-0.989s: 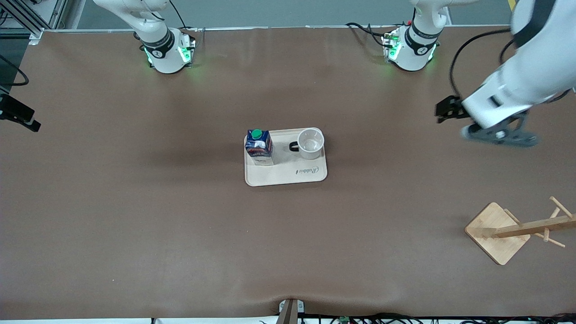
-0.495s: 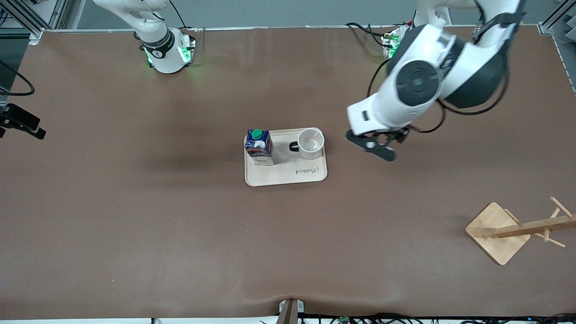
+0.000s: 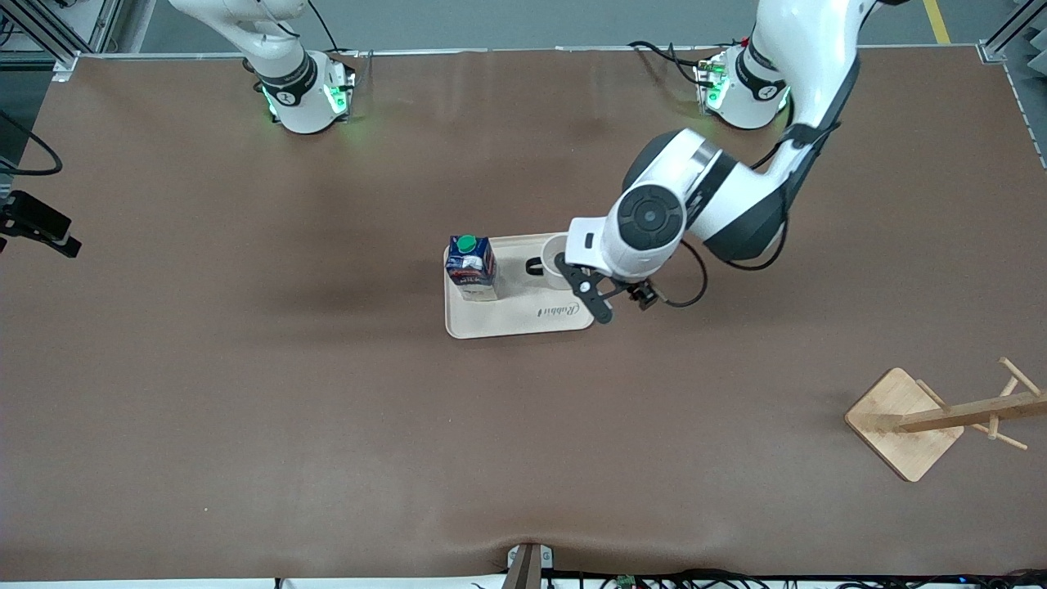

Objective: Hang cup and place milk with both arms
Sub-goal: 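Reach the left gripper toward the white mug on the tray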

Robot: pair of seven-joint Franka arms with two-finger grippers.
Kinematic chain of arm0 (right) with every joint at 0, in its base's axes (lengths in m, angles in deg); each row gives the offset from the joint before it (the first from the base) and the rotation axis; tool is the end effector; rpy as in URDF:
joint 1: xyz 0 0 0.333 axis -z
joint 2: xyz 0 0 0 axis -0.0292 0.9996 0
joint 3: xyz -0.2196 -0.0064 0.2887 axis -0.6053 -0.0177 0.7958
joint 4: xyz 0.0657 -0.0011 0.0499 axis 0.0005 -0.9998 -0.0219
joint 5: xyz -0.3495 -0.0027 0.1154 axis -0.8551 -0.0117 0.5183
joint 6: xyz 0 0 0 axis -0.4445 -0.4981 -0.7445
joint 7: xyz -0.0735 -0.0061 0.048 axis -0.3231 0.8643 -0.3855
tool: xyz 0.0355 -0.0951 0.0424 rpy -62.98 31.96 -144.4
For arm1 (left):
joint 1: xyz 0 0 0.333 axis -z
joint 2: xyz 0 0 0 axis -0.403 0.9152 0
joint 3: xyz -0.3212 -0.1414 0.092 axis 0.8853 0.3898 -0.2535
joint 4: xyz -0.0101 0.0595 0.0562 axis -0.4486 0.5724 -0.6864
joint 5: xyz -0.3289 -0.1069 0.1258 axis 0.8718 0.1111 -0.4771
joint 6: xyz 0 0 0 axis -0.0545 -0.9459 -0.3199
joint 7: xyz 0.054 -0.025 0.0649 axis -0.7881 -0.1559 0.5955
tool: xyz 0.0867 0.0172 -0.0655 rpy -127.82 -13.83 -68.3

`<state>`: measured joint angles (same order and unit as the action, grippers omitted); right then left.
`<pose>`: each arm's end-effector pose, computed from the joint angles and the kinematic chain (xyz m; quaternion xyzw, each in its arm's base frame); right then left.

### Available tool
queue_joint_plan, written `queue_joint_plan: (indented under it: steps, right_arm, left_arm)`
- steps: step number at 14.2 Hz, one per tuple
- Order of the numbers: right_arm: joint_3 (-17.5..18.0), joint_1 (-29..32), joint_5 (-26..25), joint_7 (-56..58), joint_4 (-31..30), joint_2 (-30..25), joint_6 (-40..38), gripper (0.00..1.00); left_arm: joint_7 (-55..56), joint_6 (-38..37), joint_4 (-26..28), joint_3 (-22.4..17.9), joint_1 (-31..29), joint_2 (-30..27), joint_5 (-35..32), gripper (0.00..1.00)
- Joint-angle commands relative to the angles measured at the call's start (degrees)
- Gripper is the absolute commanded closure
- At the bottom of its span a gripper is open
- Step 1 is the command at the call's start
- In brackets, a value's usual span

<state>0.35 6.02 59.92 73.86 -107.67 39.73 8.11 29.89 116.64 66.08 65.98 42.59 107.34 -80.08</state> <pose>0.5502 -0.0564 0.6823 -0.9983 0.0299 -0.0501 0.0031 0.5592 -0.3897 0.3904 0.8644 -0.4958 -0.0805 0.0229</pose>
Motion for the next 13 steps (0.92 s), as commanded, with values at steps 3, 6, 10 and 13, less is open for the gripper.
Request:
queue_joint_plan:
  steps: [3, 6, 10, 13]
  right_arm:
    - [0.13, -0.31, -0.42, -0.8, 0.72, 0.18, -0.18, 0.0]
    - [0.13, -0.4, -0.42, -0.97, 0.64, 0.27, -0.09, 0.0]
    - [0.22, -0.57, -0.51, -0.71, 0.72, 1.84, -0.18, 0.0]
    - [0.13, -0.22, 0.1, -1.41, 0.2, 2.55, -0.09, 0.0]
  left_arm:
    - [-4.3, 7.72, -0.46, -0.04, 4.1, 4.01, -3.78, 0.0]
    - [-4.57, 11.93, 1.99, -0.04, 5.34, 5.59, -3.96, 0.0]
    - [-4.57, 15.28, 5.69, -0.04, 5.25, 6.82, -3.6, 0.0]
    - [-4.57, 18.17, 5.96, 0.05, 5.25, 8.23, -3.6, 0.06]
